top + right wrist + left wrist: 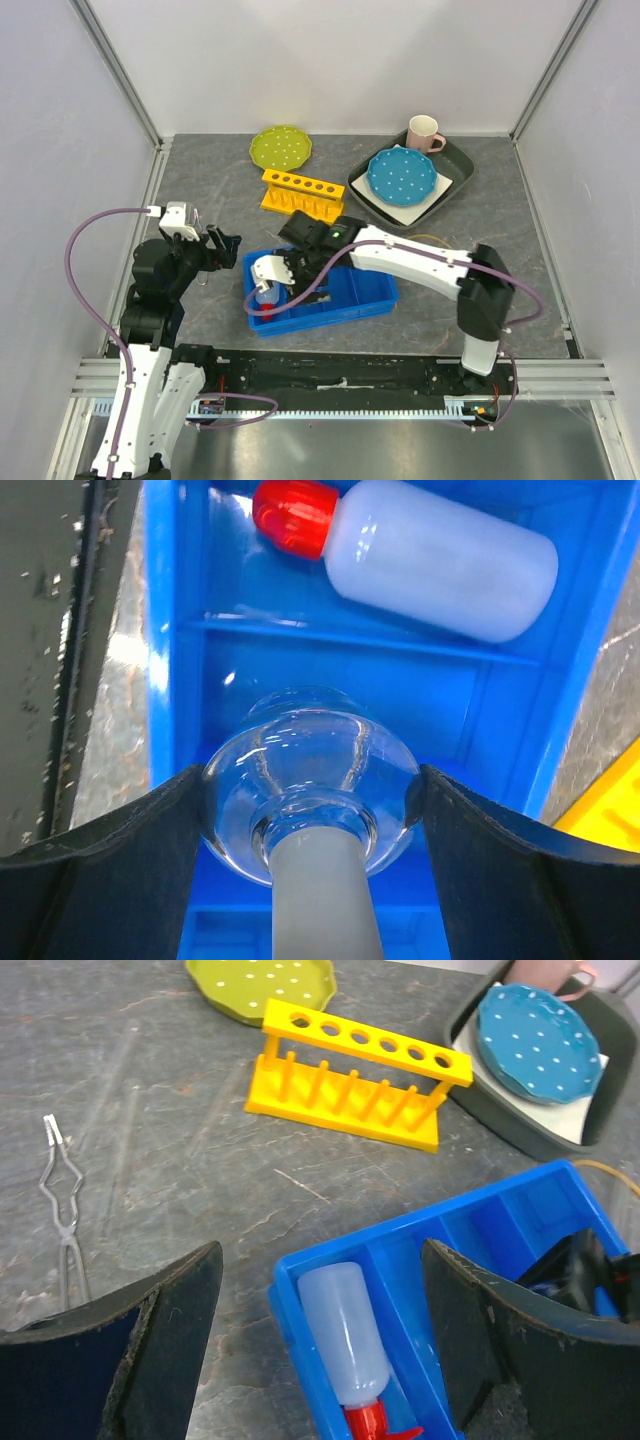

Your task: Organize the chemistry lab equipment

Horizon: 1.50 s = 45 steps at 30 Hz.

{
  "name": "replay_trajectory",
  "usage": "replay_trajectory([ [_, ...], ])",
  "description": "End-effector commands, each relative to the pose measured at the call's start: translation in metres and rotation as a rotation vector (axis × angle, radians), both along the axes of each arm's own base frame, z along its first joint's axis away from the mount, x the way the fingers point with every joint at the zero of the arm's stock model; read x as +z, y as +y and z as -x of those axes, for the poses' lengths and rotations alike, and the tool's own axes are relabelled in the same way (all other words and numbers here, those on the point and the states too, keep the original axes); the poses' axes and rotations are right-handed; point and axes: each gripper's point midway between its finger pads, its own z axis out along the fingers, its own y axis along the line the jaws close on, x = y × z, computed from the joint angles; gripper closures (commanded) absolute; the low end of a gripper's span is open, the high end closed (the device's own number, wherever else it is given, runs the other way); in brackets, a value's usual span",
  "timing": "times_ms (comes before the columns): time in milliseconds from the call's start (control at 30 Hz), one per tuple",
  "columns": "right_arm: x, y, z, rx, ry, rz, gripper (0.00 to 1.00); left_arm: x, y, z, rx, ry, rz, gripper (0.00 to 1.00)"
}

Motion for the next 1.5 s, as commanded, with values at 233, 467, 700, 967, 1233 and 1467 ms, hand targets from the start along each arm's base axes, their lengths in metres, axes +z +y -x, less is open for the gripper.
replay_trajectory([
  [233, -0.034, 0.037, -0.036, -0.015, -0.106, 0.045, 0.60, 0.012, 0.043, 0.002, 0.245, -0.045, -0.039, 0.13],
  [467, -0.061, 0.034, -0.036, -0.027, -0.108, 0.103, 0.44, 0.014, 0.052, 0.004, 0.303, -0.049, -0.040, 0.13],
  [700, -0.061, 0.031, -0.038, -0.036, -0.124, 0.114, 0.04, 0.015, 0.052, 0.006, 0.302, -0.056, -0.035, 0.12],
  [967, -0.025, 0.037, -0.032, -0.019, -0.112, 0.058, 0.02, 0.017, 0.051, 0.008, 0.298, -0.065, -0.030, 0.12],
  [1233, 0.043, 0.034, -0.019, 0.000, -0.117, -0.055, 0.02, 0.019, 0.051, 0.009, 0.299, -0.077, -0.024, 0.11],
  [1467, 0.096, 0.005, -0.005, -0.006, -0.126, -0.160, 0.02, 0.013, 0.044, 0.005, 0.264, -0.049, -0.018, 0.10],
])
